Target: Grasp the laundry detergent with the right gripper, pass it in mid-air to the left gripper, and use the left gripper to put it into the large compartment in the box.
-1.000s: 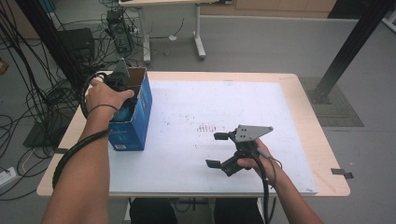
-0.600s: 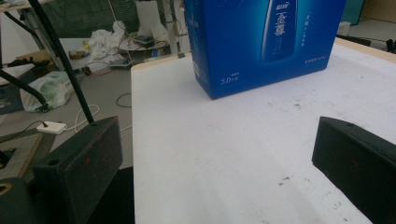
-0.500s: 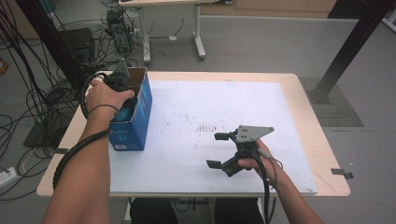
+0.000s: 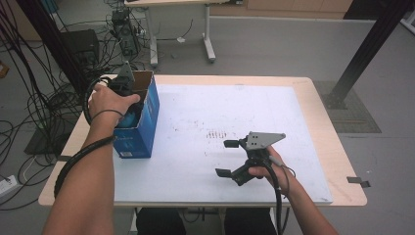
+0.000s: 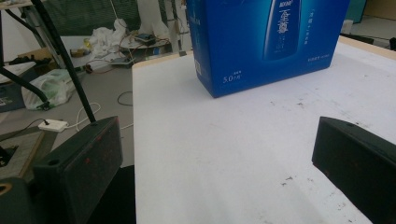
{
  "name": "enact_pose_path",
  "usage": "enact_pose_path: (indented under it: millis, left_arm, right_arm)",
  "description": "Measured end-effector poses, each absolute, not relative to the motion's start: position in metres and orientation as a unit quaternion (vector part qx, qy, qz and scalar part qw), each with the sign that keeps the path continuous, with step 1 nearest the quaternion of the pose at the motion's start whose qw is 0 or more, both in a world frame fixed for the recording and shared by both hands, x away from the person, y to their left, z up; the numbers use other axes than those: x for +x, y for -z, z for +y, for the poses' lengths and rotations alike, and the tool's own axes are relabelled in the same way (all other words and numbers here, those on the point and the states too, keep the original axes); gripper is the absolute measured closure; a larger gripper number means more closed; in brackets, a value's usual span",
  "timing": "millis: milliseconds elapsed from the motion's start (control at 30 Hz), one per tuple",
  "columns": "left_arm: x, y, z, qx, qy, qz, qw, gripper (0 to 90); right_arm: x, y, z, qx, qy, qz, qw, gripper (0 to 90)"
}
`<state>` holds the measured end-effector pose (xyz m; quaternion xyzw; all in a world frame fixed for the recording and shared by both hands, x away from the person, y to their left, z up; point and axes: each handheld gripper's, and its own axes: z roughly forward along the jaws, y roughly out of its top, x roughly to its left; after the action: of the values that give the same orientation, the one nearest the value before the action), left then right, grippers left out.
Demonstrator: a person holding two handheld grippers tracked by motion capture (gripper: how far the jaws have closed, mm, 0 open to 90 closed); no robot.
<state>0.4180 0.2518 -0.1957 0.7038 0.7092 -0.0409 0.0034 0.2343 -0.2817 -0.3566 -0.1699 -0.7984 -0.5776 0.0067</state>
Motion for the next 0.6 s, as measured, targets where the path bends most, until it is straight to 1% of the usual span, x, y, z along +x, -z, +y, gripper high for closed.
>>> enact_pose_path:
  millis: [133,400,600]
  left_arm:
    - [0.4177,0.196,0.2532,0.703,0.043,0.71,0.007,36.4]
    - [0.4189,0.1955,0.2541,0.7,0.045,0.713,0.003,31.6]
    - [0.4202,0.1913,0.2544,0.697,0.047,0.715,0.001,30.7]
  right_arm:
    - [0.2345,0.3568,-0.2815,-0.17,0.576,-0.799,0.007,1.7]
    - [0.2351,0.3573,-0.2809,-0.17,0.576,-0.799,0.008,1.7]
    - [0.2353,0.3568,-0.2796,-0.169,0.575,-0.8,0.007,1.7]
